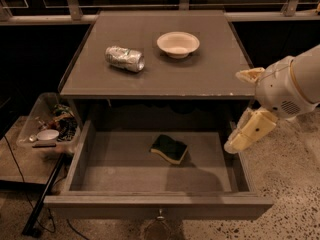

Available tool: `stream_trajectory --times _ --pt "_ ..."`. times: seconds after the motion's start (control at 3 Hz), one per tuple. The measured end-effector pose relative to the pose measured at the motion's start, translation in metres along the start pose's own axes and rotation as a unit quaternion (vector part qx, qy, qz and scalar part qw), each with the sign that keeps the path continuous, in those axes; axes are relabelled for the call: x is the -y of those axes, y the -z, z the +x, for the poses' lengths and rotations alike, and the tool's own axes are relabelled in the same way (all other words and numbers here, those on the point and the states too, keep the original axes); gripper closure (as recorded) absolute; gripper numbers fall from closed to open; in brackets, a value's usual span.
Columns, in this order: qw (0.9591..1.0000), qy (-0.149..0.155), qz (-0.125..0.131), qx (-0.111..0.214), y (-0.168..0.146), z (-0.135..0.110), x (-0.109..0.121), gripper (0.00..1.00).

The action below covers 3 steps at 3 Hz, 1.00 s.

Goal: Pick sponge from top drawer and place on counter

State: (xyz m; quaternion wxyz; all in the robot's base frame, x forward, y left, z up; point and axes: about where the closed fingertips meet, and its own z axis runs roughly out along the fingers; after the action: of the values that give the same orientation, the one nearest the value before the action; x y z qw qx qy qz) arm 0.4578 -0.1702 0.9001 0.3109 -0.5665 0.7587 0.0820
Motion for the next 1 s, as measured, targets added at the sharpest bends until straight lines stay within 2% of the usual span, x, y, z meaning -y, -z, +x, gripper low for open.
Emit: stream_trajectory --times 0.33,0.67,1.0 --pt "0.9993 -0.018 0.032 0.0 -0.033 0.012 0.003 0.0" --pt "0.9995 -0.016 0.029 -0.005 -0.041 0.011 0.003 0.0" --pt "0.9997 -0.013 0.018 -0.006 -0.062 0.018 0.003 0.0"
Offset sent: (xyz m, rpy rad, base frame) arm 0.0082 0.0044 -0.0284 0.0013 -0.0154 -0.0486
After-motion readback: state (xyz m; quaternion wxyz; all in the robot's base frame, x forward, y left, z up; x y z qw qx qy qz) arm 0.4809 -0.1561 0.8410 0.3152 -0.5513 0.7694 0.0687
